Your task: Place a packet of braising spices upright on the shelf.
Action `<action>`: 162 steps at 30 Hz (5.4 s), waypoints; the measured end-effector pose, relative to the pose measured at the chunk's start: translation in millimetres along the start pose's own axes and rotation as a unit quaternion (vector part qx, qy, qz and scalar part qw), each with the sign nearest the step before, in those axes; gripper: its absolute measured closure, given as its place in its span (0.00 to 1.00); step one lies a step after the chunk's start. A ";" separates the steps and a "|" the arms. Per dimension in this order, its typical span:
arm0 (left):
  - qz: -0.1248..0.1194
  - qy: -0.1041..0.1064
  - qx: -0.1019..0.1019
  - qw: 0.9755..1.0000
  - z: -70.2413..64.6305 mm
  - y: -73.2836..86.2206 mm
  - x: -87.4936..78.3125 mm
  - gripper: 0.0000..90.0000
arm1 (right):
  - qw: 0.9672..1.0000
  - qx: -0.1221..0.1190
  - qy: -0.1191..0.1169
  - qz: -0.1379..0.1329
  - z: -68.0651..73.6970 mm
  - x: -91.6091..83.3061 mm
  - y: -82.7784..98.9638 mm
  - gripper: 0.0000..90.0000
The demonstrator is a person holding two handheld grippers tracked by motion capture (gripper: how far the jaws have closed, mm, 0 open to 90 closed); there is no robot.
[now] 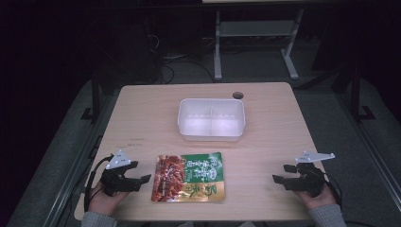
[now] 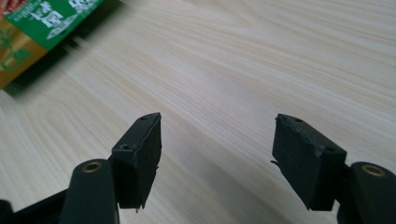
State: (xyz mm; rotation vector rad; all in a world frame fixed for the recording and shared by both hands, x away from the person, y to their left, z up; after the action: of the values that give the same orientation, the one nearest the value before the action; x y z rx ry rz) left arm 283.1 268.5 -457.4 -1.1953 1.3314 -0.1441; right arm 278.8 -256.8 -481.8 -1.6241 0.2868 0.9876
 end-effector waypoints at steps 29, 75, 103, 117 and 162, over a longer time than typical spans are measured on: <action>0.020 0.055 0.040 0.997 -19.8 -9.7 18.7 0.70 | 0.997 -0.050 -0.059 0.002 67.6 18.9 -46.2 0.23; 0.112 0.085 0.048 0.989 -25.5 -4.8 51.2 0.92 | 0.983 -0.034 -0.143 0.107 139.3 84.4 -75.9 0.51; 0.111 0.080 0.053 0.989 -26.5 -5.5 52.4 0.84 | 0.981 -0.036 -0.166 0.096 162.3 91.7 -80.2 0.82; 0.109 0.067 0.050 0.990 -23.7 -4.3 48.9 0.77 | 0.974 -0.014 -0.209 0.086 156.5 88.1 -81.1 0.96; 0.061 0.010 0.026 0.998 -9.7 -1.6 30.1 0.53 | 0.962 -0.102 -0.244 0.071 137.8 -5.5 -190.6 1.00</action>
State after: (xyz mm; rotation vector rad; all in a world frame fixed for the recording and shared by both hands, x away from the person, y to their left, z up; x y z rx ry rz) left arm 285.9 241.7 -473.9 -1.0680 1.4059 -0.1012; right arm 338.5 -75.1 -344.8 -1.4966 -0.0373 1.5304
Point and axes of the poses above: each handheld gripper's, and its own axes: x roughly forward along the jaws, y roughly out of its underside, z roughly to its left, the point moved 4 cm from there along x, roughly forward along the jaws, and after that the axes turned 15 degrees about y, right-handed, at the moved point
